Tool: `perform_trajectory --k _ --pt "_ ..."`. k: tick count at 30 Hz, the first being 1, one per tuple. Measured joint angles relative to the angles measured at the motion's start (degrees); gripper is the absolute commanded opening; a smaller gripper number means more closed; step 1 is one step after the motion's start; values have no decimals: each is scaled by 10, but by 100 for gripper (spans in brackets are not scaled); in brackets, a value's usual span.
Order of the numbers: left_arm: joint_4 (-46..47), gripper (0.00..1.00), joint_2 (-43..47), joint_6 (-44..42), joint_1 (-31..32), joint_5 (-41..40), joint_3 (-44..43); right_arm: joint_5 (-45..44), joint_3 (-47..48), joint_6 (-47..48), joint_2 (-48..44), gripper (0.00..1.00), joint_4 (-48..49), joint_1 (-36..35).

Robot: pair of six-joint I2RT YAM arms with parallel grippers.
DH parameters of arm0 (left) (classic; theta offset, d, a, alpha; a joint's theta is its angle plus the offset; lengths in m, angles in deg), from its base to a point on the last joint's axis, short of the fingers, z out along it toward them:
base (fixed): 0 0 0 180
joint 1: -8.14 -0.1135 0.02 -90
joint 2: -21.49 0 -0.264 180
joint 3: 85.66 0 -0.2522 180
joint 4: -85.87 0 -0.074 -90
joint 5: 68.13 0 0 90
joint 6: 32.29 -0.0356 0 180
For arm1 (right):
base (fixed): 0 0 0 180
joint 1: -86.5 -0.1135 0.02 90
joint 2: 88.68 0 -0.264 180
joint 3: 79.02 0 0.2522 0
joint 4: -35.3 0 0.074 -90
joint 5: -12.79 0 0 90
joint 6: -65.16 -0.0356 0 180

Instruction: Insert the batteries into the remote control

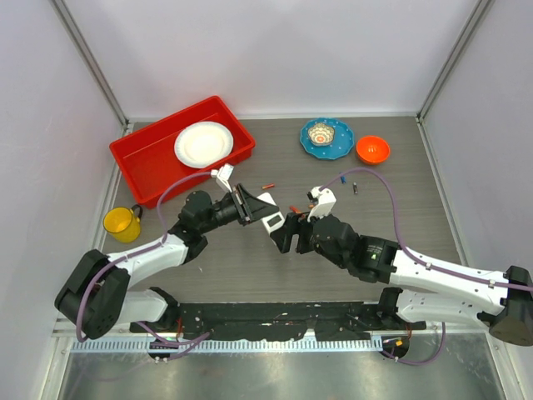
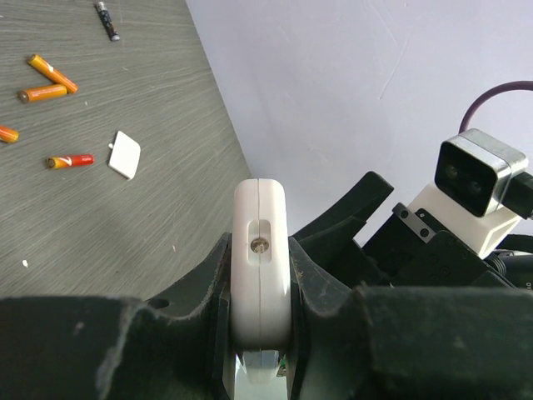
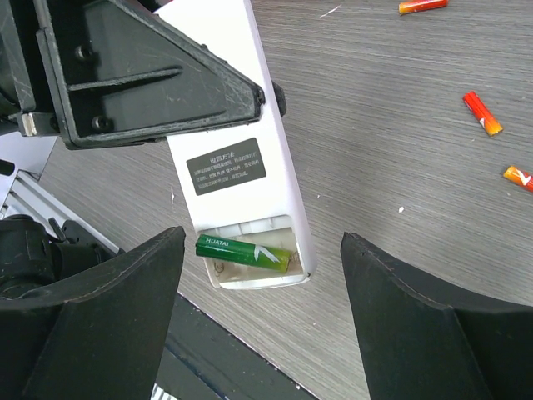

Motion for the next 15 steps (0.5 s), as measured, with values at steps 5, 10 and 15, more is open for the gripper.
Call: perform_trajectory --k 5,10,15 --pt "0 0 4 0 0 -4 0 0 -2 -4 0 79 3 3" --pt "1 0 4 0 0 -4 2 0 -7 -7 0 78 7 6" --pt "1 0 4 0 0 -5 5 0 -8 -7 0 75 10 7"
